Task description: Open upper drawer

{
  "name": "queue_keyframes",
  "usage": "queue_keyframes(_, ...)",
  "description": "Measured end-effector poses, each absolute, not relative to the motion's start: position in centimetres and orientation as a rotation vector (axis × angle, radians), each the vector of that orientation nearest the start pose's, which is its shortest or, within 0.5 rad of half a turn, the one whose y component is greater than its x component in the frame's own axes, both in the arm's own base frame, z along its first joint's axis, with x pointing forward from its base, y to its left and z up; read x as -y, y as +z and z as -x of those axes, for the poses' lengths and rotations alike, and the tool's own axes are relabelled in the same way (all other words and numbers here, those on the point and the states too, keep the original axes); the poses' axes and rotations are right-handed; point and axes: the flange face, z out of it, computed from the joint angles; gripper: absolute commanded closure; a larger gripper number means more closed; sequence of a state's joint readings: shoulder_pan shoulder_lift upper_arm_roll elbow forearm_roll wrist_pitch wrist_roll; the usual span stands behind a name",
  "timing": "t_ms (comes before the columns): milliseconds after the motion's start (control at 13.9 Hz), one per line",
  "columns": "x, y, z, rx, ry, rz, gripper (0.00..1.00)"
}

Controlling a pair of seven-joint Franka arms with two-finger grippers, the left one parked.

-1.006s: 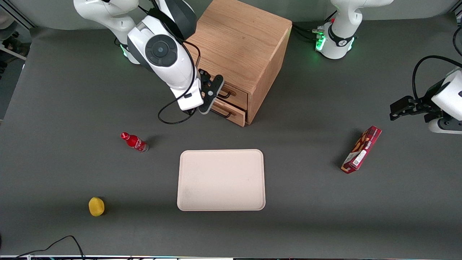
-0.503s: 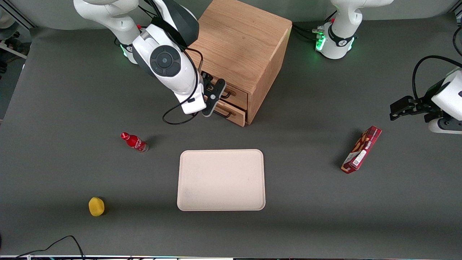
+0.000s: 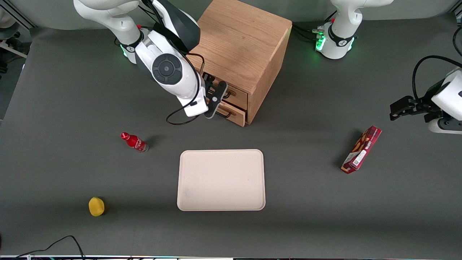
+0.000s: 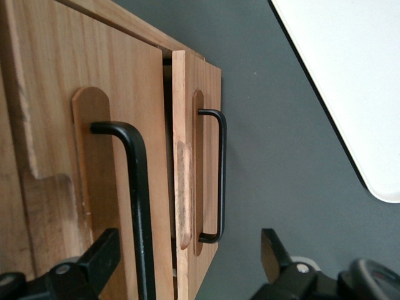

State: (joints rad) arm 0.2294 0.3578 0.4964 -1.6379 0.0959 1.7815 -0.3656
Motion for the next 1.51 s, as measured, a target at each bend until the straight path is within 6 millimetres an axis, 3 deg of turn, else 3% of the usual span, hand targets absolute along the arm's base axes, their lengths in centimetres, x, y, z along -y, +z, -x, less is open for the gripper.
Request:
queue_keyframes(503,-40.4,40.0,-49.1,1.437,0.358,2.490,0.00)
queue_keyframes(1508,-41.0,38.2,-49.6,1.430,0.339,2.481,0.00)
